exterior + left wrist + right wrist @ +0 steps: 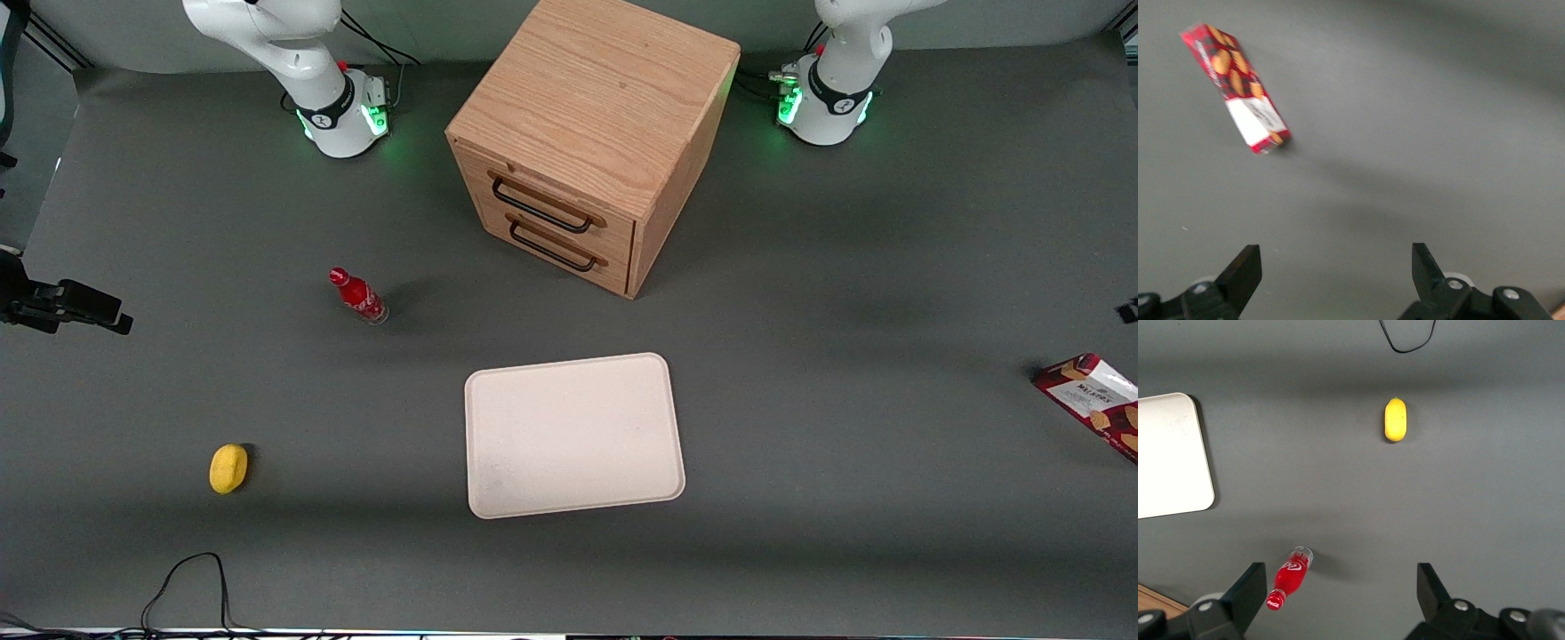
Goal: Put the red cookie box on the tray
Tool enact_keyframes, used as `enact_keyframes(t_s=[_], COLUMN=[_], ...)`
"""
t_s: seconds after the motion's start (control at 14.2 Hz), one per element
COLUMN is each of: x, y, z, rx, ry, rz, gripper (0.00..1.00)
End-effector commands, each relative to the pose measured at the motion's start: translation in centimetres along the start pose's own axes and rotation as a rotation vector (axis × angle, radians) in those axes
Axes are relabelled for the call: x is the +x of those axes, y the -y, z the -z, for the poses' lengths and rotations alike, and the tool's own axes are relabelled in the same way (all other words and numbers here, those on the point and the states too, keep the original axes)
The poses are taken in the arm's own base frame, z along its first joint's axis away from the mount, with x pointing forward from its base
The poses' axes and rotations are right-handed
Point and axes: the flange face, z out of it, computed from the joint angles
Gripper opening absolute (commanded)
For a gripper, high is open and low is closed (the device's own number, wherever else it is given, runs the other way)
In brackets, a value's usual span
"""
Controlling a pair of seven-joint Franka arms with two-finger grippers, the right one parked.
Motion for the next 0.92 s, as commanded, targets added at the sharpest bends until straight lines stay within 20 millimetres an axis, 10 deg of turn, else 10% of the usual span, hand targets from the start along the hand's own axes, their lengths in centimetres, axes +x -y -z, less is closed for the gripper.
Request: enact_keyframes(t_s=[0.0, 0.42, 0.85], x=[3.8, 4.3, 4.7], y=[5.9, 16.6, 17.3], z=[-1.4, -4.2, -6.9], rx=[0.038, 0.056, 0.042], ry=[0.011, -0.035, -0.020], rz=[-0.099, -0.194, 0.360], gripper=[1.00, 1.00, 1.00])
